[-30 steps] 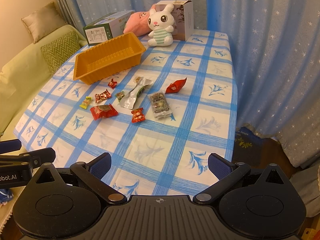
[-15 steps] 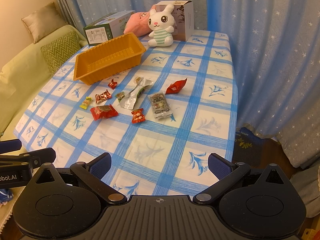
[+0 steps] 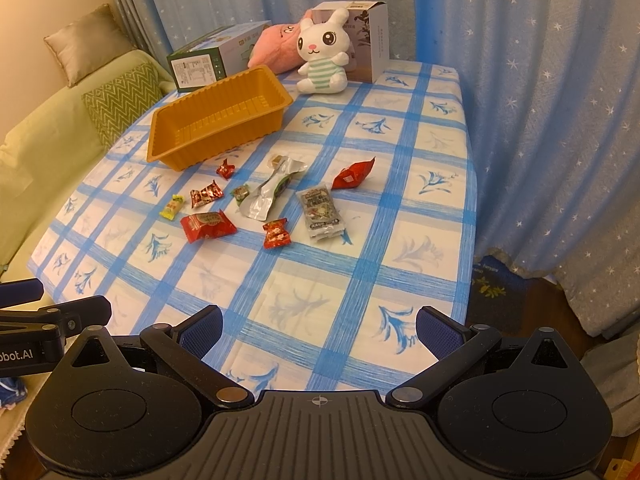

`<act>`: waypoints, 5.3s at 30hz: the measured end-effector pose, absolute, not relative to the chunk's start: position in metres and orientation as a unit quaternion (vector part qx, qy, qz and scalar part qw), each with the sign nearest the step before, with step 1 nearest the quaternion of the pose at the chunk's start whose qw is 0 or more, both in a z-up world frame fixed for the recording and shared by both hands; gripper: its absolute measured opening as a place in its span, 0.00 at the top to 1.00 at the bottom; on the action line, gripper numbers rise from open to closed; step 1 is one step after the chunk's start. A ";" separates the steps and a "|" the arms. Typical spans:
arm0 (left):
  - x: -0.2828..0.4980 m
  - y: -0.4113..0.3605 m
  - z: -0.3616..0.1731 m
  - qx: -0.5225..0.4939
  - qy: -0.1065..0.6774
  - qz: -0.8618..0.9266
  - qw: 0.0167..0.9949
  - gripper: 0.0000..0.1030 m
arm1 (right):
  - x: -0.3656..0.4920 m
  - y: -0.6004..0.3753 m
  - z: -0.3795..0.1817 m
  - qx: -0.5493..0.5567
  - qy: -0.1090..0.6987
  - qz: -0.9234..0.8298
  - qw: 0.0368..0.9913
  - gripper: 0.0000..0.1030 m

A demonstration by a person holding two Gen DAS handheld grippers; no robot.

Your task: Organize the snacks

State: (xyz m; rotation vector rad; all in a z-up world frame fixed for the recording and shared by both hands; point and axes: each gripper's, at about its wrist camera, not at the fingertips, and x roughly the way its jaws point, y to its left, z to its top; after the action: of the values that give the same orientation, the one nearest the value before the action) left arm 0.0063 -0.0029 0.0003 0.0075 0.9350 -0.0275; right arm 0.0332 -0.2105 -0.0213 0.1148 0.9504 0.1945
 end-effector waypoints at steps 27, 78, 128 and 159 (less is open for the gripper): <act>0.065 0.015 -0.042 -0.002 0.423 -0.016 0.906 0.08 | 0.076 -0.228 -0.067 0.053 0.406 0.119 0.905 0.01; 0.192 0.005 -0.126 0.158 0.428 -0.116 0.882 0.32 | 0.223 -0.177 -0.166 -0.050 0.414 0.183 0.890 0.63; 0.159 -0.012 -0.089 0.054 0.409 -0.037 0.910 0.62 | 0.202 -0.223 -0.126 -0.011 0.411 0.253 0.876 0.64; 0.385 0.106 -0.075 0.059 0.403 -0.055 0.912 0.62 | 0.384 -0.086 -0.065 0.053 0.365 0.209 0.906 0.64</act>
State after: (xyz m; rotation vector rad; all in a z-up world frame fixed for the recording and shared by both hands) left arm 0.3850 0.1057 -0.0745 0.1207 0.8297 -0.1141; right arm 0.3840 -0.0864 -0.0645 0.1091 0.7529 0.4310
